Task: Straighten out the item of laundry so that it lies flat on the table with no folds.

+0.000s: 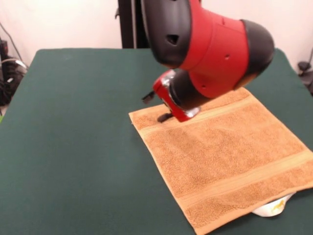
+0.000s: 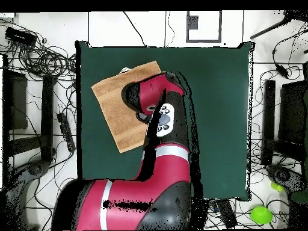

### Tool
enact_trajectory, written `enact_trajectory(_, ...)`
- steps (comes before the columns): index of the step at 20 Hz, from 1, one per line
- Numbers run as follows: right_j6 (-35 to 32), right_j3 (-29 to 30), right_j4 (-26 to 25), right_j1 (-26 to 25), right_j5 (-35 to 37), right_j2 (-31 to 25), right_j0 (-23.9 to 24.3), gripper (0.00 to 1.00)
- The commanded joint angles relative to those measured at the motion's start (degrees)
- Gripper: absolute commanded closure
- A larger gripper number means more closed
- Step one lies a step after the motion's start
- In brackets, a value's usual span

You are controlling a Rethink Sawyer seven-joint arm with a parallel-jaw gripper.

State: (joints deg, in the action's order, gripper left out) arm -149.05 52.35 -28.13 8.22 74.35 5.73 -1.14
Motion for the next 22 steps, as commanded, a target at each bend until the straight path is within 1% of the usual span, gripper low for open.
enact_trajectory(1, 19.03, 1.74, -3.17, -0.17, 6.67, -3.34, 0.05, 0.00)
enact_trajectory(3, 19.57, 1.59, -3.49, 0.66, 7.23, -3.51, 0.13, 0.00)
enact_trajectory(4, 18.86, 2.14, -3.10, 2.00, 7.81, -3.36, -0.01, 0.00)
enact_trajectory(7, 17.79, 4.96, -1.00, 5.77, 8.62, -3.96, 0.10, 0.00)
enact_trajectory(10, 17.71, 6.74, 0.80, 7.23, 7.45, -5.68, 1.22, 0.00)
enact_trajectory(11, 17.12, 7.01, 0.78, 7.51, 5.97, -5.85, 1.44, 0.00)
enact_trajectory(12, 16.39, 7.90, 1.08, 7.72, 2.97, -6.50, 1.99, 0.00)
enact_trajectory(14, 16.08, 7.61, 0.22, 7.90, -3.94, -7.59, 2.73, 0.00)
enact_trajectory(17, 11.77, 7.35, -1.31, 8.67, -10.12, -6.85, 2.32, 0.00)
enact_trajectory(19, 11.59, 7.35, -1.34, 9.25, -11.97, -7.07, 2.52, 0.00)
enact_trajectory(22, 11.31, 8.10, 0.78, 8.96, -12.87, -8.38, 3.61, 0.00)
